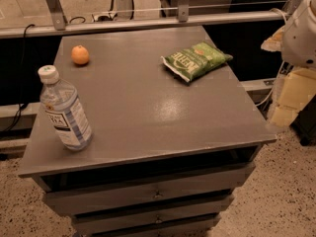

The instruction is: Move blue plastic bottle near green jalapeno chip bag

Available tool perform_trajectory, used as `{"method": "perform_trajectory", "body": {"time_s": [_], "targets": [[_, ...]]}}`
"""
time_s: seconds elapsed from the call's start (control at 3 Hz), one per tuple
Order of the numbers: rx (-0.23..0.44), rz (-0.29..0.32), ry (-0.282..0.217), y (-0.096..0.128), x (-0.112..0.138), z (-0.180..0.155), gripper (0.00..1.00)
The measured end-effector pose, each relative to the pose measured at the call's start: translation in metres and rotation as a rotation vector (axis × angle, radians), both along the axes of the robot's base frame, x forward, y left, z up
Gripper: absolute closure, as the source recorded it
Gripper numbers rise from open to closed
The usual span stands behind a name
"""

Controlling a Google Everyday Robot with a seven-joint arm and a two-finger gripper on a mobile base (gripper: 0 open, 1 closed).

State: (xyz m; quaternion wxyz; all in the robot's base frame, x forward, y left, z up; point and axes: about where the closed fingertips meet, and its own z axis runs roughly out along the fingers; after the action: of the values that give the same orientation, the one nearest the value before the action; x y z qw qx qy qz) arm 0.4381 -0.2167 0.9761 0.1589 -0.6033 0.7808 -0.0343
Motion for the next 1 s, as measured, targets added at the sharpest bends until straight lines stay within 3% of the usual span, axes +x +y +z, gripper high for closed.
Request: {"method": "perform_trajectory", "body": {"time_s": [0.33, 0.67, 1.0], "targets": [[0.011, 0.006, -0.010, 0.005, 0.002, 0.000, 0.00], [0.110, 0.066, 0.000, 0.049, 0.018, -0.016, 0.00], [0.245, 0.177, 0.022, 0.111, 0.029, -0.033, 0.00]]}}
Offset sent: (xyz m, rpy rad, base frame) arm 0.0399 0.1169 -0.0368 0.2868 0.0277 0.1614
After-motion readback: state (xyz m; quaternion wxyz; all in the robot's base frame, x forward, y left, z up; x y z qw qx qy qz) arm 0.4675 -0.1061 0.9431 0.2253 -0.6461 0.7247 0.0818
